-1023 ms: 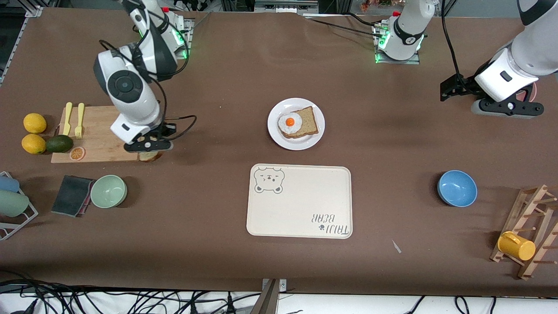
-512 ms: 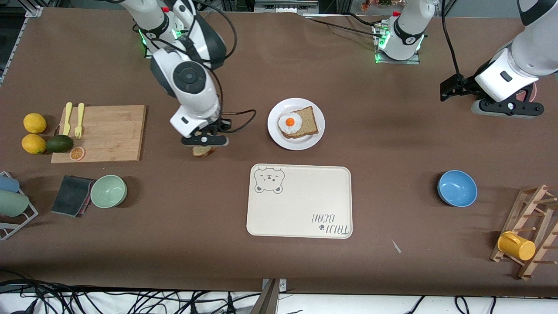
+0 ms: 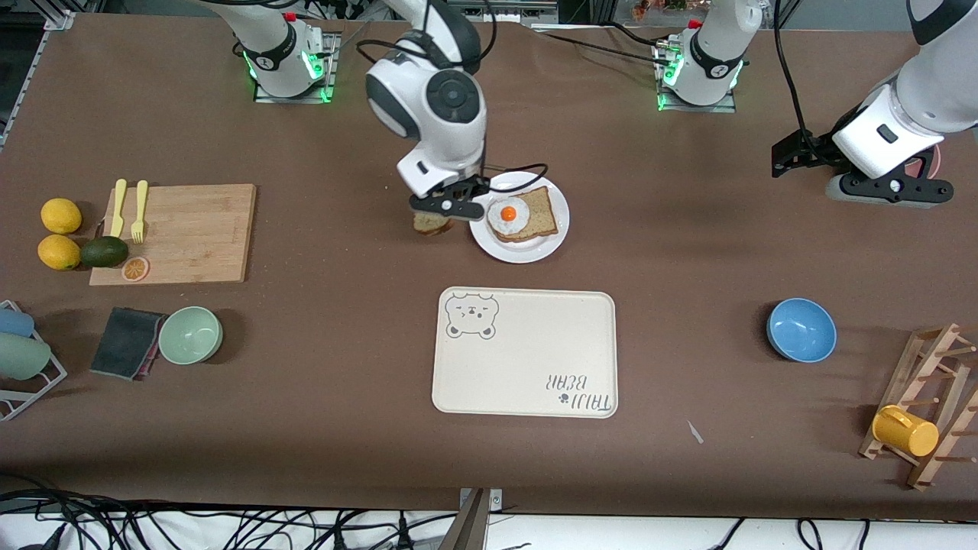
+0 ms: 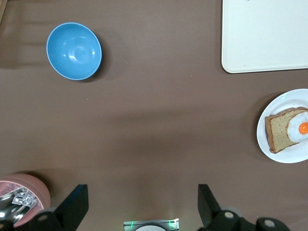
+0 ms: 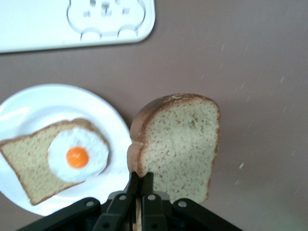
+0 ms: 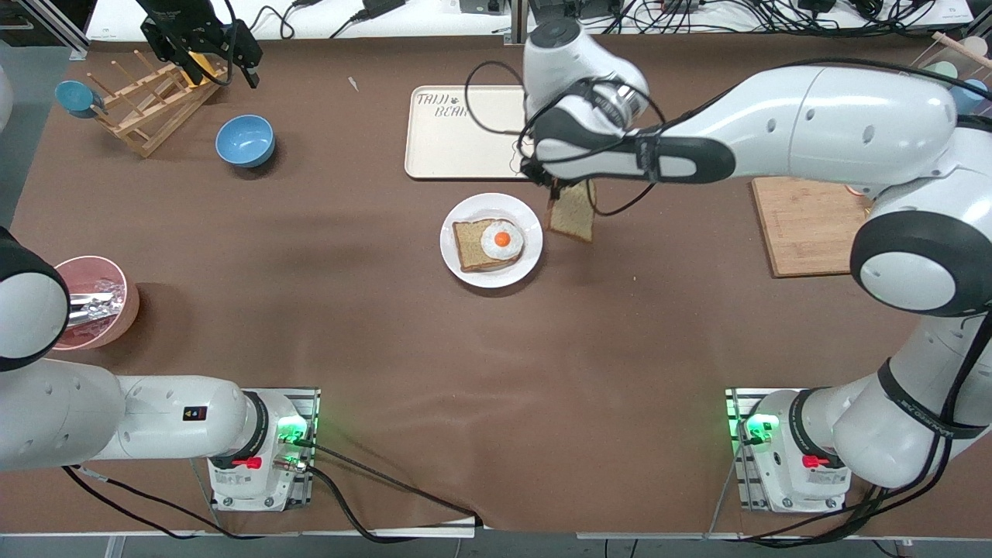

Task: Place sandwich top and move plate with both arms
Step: 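Lay the bread slice onto the egg toast and open the right gripper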

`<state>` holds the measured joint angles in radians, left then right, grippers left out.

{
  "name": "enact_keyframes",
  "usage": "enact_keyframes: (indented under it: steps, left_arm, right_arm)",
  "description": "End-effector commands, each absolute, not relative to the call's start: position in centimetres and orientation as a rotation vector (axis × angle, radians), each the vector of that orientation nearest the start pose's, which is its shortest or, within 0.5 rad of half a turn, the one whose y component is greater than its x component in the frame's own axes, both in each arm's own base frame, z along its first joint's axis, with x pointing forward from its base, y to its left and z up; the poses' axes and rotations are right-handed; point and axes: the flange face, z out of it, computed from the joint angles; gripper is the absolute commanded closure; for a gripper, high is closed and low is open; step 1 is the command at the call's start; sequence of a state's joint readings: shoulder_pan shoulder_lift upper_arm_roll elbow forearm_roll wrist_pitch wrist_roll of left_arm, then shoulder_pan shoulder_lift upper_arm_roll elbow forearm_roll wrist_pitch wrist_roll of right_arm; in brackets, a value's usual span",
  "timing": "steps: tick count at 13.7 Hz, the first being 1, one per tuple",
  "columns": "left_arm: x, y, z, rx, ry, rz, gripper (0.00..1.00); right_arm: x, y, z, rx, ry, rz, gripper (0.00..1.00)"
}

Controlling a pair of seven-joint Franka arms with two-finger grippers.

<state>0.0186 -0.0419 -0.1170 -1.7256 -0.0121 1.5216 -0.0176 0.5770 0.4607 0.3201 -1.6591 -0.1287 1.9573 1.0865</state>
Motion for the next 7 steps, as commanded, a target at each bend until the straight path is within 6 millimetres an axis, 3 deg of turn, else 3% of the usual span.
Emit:
enact_keyframes:
  steps: [1,4,7]
  left_arm:
    - [52.7,-5.5,57.4,-3.124,0.119,0.265,0.0]
    - [52.7,-5.5,57.4,-3.124,0.119,0.265,0.0]
    - [52.7,-5.5,57.4,-3.124,0.119,0.263,0.0]
  right_arm:
    - [41.3,52.9,32.9,-3.228,0.378,0.17,1.0]
    - [40.7,57.1,31.5,-3.194,0.479,0.146,1.0]
    - [41.0,58.4,30.2,-3.176,0.517,0.127,1.0]
